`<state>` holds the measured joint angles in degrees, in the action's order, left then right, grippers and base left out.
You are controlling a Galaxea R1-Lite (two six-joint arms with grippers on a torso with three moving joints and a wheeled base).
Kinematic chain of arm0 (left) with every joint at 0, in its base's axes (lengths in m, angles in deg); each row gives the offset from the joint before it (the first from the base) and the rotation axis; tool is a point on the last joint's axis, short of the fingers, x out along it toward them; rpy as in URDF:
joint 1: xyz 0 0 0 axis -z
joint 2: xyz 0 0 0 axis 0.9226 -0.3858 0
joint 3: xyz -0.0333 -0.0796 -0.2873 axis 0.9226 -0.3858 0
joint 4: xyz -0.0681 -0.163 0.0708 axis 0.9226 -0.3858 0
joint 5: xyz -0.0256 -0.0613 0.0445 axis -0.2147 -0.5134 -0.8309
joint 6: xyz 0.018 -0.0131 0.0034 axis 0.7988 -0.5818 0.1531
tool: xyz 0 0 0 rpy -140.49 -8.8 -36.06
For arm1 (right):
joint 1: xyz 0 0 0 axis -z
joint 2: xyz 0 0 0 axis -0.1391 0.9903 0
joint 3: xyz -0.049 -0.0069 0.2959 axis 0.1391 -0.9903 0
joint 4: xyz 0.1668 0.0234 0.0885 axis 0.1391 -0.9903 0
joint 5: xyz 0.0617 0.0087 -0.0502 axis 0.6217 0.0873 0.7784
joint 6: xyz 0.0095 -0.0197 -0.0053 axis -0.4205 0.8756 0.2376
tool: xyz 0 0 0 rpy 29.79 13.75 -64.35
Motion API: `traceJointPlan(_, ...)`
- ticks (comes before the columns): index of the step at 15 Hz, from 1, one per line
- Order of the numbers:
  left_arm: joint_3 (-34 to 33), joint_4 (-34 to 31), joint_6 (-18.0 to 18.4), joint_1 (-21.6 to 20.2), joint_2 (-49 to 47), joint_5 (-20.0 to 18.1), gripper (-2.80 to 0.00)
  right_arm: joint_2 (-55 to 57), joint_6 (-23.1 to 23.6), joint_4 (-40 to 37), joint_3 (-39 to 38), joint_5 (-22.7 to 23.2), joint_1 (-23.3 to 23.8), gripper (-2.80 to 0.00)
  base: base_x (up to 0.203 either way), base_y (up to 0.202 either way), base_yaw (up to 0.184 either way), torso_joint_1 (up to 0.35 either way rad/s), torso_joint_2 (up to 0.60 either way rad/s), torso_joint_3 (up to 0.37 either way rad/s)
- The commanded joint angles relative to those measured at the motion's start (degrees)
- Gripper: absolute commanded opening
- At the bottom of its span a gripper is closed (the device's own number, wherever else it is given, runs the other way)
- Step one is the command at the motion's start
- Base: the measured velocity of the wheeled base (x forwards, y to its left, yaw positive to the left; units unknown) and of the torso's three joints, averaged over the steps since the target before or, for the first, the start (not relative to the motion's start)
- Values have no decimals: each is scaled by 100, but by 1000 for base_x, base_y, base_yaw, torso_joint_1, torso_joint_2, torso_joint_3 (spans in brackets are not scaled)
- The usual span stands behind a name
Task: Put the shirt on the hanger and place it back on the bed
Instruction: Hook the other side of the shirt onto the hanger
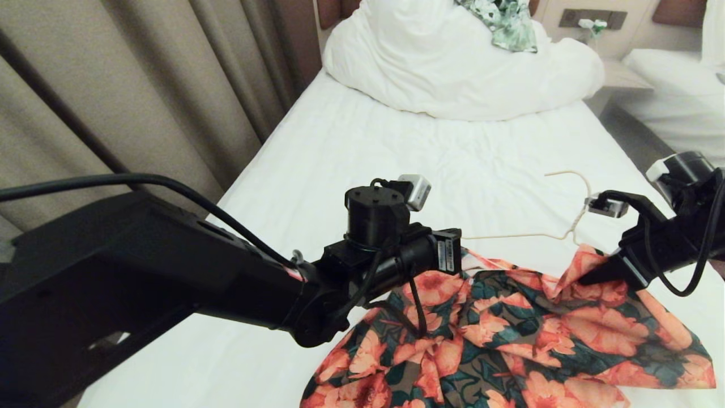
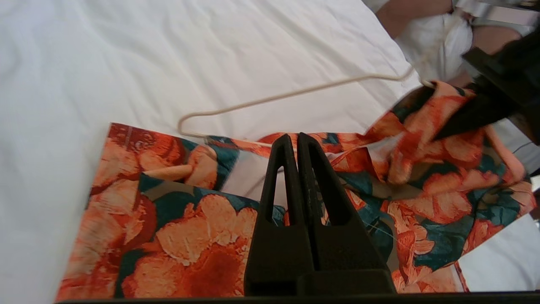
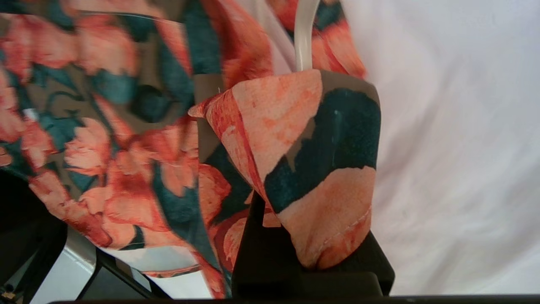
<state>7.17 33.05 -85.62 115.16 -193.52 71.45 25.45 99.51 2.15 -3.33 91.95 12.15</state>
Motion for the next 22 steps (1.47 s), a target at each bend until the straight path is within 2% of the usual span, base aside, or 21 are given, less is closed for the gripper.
traceJointPlan(1,19,21,66,195,-191,184,-280,299,45,-43,-172,-4,150,-280,0,0,0,0,0,0)
traceJointPlan(6,177,12,349,678,-774,923,-280,293,212,144,-641,33,213,-280,0,0,0,0,0,0)
traceJointPlan(8,381,35,679,722,-957,1272,-280,351,199,463,-813,41,209,-280,0,0,0,0,0,0)
traceJointPlan(9,419,36,743,686,-964,1277,-280,403,199,503,-850,33,209,-280,0,0,0,0,0,0)
traceJointPlan(12,606,33,1575,404,-1066,1255,-280,459,208,515,-876,41,217,-280,0,0,0,0,0,0)
traceJointPlan(13,651,21,1740,274,-1031,1214,-280,453,217,506,-876,41,208,-280,0,0,0,0,0,0)
traceJointPlan(15,606,15,2079,14,-910,935,-280,446,217,506,-876,96,194,-280,0,0,0,0,0,0)
traceJointPlan(19,323,55,2163,-101,-753,806,-280,391,217,515,-858,147,155,-280,0,0,0,0,0,0)
traceJointPlan(22,61,72,2135,116,-522,806,-280,363,217,529,-816,142,164,-280,0,0,0,0,0,0)
